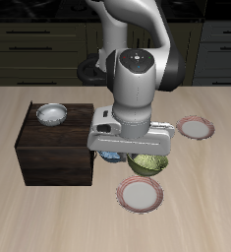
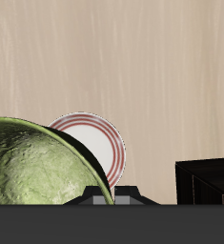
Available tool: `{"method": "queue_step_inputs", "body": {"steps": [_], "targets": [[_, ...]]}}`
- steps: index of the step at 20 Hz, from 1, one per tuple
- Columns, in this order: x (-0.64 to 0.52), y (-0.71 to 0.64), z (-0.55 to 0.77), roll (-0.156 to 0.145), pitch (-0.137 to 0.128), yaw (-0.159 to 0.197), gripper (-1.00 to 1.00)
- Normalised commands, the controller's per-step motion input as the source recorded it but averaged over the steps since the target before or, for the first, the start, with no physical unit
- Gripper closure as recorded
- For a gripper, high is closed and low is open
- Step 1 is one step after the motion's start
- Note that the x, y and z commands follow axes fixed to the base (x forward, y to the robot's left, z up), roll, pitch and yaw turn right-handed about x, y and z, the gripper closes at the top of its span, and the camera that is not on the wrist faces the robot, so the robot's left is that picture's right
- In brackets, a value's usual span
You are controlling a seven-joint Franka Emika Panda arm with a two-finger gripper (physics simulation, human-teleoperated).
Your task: Place the green bowl on the plate next to the green bowl
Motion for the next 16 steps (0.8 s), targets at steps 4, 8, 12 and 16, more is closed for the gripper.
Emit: {"method": "queue_step_inputs", "body": {"steps": [4,8,12,16], "targets": [[0.03,0.08,-0.3,0.009,0.027,0.01,1.0],[0.05,-0.02,-0.25,-0.013,0.039,-0.01,1.0],[0.07,-0.09,-0.17,-0.025,0.018,0.0,1.0],[0.01,-0.03,-0.14,-0.01,0.014,0.005,1.0]]}}
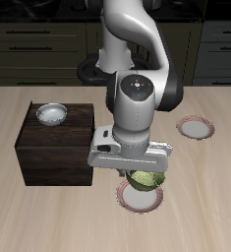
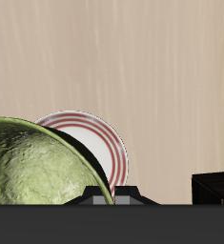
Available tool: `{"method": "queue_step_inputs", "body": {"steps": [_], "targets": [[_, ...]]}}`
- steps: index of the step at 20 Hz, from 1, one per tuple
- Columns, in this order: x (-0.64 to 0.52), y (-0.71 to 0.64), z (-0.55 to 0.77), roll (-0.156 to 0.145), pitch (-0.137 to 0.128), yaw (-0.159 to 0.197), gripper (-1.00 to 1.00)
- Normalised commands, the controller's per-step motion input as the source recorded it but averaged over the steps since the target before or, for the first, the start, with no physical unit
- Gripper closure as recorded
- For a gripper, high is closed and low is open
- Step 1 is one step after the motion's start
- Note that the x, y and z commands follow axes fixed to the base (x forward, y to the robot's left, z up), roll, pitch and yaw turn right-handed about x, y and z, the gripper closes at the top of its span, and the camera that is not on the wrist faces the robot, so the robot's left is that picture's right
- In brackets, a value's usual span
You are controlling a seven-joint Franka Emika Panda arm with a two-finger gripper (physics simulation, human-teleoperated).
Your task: Place the green bowl on the plate next to the green bowl
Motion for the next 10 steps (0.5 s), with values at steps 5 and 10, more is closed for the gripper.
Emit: {"method": "queue_step_inputs", "body": {"steps": [5,10], "targets": [[0.0,0.01,-0.3,-0.005,0.041,0.019,1.0],[0.02,-0.04,-0.12,-0.02,0.048,-0.001,1.0]]}}
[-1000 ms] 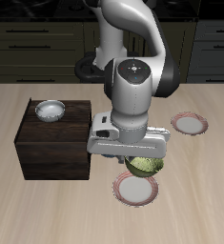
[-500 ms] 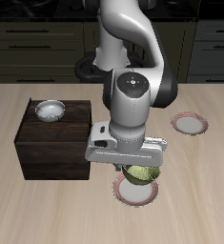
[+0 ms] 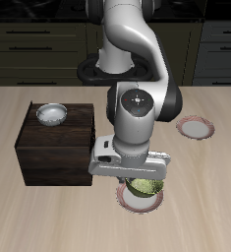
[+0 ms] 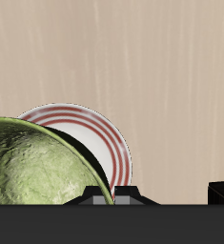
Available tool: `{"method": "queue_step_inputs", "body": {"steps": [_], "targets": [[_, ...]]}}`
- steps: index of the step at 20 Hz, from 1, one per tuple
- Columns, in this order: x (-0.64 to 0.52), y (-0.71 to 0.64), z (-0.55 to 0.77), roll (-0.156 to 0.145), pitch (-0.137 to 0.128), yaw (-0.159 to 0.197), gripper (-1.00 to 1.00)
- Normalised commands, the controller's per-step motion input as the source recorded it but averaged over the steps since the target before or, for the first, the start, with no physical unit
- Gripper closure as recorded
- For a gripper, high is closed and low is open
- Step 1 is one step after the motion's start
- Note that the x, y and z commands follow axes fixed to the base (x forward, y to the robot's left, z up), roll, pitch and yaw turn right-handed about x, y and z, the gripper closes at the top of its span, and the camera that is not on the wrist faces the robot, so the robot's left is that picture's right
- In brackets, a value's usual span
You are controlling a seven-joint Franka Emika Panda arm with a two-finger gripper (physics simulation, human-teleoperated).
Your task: Place the green bowl on the plate next to the green bowl
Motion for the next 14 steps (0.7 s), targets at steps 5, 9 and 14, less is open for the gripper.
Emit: {"method": "queue_step_inputs", "body": {"steps": [5,9,14], "targets": [[-0.05,0.0,-0.14,-0.017,0.056,0.006,-1.0],[-0.11,0.08,0.05,0.033,-0.009,0.006,-1.0],[-0.12,0.02,0.17,0.003,-0.02,0.007,-1.0]]}}
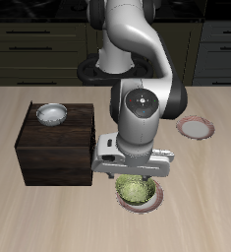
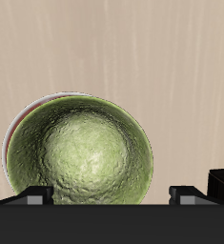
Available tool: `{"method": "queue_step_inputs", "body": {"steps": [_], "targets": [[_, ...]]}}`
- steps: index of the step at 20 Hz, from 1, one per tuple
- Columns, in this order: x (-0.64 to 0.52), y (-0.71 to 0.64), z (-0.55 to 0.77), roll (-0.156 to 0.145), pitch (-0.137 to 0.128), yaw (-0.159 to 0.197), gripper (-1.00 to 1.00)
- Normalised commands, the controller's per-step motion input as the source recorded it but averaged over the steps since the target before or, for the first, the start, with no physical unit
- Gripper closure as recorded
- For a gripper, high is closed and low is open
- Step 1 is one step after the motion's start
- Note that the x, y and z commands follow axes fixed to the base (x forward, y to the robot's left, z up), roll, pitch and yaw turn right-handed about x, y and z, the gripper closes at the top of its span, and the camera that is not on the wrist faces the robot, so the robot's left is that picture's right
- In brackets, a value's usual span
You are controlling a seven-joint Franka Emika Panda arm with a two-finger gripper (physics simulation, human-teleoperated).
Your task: Place the green bowl on the plate next to the green bowl
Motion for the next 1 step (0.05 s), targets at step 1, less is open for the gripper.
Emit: {"method": "queue_step_inputs", "body": {"steps": [1], "targets": [[-0.12,0.03,0.28,0.01,-0.042,-0.002,-1.0]]}}
